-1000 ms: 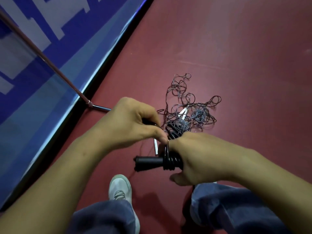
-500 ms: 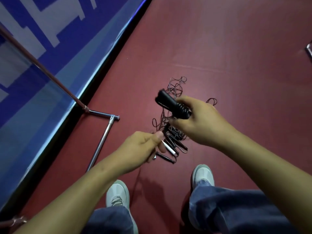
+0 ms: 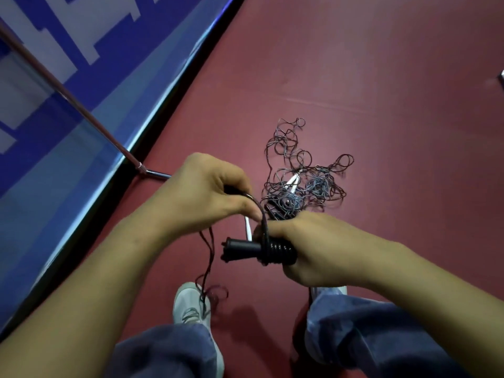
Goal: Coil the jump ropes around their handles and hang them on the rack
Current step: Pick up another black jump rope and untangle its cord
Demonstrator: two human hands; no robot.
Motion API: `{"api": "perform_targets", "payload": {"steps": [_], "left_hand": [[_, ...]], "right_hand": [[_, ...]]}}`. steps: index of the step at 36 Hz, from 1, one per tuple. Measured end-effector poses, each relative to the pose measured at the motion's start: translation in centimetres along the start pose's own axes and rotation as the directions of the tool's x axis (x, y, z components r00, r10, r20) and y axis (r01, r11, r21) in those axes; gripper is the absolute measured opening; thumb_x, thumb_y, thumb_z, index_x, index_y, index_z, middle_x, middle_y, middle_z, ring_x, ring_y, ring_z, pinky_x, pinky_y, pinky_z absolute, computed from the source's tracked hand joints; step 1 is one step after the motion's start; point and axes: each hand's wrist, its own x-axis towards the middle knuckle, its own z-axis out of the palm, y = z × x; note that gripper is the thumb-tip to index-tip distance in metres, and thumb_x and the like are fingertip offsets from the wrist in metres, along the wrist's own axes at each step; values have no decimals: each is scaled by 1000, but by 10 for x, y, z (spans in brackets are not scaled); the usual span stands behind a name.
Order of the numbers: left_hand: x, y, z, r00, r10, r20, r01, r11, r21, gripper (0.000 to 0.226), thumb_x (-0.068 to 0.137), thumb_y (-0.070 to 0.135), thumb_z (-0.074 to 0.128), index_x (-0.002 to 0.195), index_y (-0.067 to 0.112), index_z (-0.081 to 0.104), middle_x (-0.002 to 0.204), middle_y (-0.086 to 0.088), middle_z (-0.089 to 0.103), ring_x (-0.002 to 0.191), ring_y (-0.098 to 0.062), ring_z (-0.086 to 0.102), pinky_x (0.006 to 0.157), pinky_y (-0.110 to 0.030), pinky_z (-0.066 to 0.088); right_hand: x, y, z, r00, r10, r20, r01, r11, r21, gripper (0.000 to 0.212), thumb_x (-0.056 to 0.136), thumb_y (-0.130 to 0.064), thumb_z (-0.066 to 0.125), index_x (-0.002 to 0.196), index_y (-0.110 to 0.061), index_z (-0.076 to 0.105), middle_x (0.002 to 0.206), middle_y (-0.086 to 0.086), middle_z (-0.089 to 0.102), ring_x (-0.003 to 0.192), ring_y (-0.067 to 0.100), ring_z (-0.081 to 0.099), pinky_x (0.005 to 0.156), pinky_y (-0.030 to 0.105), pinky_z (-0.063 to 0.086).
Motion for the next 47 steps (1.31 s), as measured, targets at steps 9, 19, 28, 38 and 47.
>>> {"api": "perform_targets", "payload": {"steps": [9,19,28,38,47], "left_hand": [[-6,-24,34,968,-187,165,240,884,-402,17,76,11,67,62,20,63,59,1,54,57,-15,47,58,-30,38],[-17,-17,72,894,-318,317,425,826,-371,45,106,46,47,89,15,76,59,-13,58,54,-23,50,60,-33,45],[-30,26,55,979,26,202,-101,924,370,27,95,34,50,74,22,38,66,4,44,67,-26,55,60,-37,42],[-1,13,4,996,-94,-3,94,993,69,34,50,30,99,62,16,70,54,4,65,49,-7,52,49,-25,41],[-2,-31,26,958,-209,196,286,723,-629,37,64,49,87,68,15,74,65,-11,61,55,-16,53,52,-23,41]], "right_hand": [[1,-4,-27,982,84,-169,-7,912,409,25,77,-10,68,81,-33,61,70,-5,64,60,15,61,56,39,52],[23,34,-36,830,362,-425,-58,813,579,42,82,-9,66,107,-42,57,75,-8,64,51,12,55,50,31,50],[28,33,7,895,385,-226,-413,905,-97,38,85,-24,64,114,-27,38,81,-1,52,67,28,50,57,33,34],[10,-9,9,996,79,-41,-85,984,-155,54,81,-44,70,121,-23,41,77,-8,36,65,23,43,57,32,35],[4,-14,-15,981,123,-150,-76,955,285,39,72,-41,79,90,-34,46,75,-7,61,63,12,59,58,41,54]]}}
